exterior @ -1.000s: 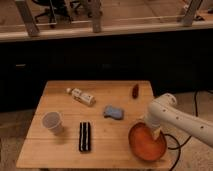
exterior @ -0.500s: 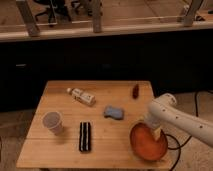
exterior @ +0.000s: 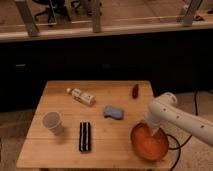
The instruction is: Pick up the ceramic bowl
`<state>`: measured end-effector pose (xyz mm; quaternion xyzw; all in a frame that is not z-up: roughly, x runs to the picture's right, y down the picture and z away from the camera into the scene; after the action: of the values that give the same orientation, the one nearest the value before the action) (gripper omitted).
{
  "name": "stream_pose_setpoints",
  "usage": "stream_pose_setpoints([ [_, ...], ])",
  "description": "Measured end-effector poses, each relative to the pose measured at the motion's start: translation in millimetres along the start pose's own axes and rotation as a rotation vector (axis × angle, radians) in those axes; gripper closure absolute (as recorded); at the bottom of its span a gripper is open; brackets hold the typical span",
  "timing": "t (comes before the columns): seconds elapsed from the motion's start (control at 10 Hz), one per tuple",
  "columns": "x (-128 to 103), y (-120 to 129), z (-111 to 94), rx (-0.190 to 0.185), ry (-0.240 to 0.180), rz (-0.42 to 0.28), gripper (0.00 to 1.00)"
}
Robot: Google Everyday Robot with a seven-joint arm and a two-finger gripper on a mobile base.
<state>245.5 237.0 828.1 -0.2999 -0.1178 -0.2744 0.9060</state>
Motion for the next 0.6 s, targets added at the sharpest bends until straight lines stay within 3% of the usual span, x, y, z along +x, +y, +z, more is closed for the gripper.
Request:
stream_pose_setpoints([
  [0.2,1,0,-2,0.000,0.001,0.000,0.63],
  [0.5,-4,-15,-12,0.014,0.006,0.001,0.92],
  [0.6,-6,-19,-17,0.019,0.008,0.002,0.96],
])
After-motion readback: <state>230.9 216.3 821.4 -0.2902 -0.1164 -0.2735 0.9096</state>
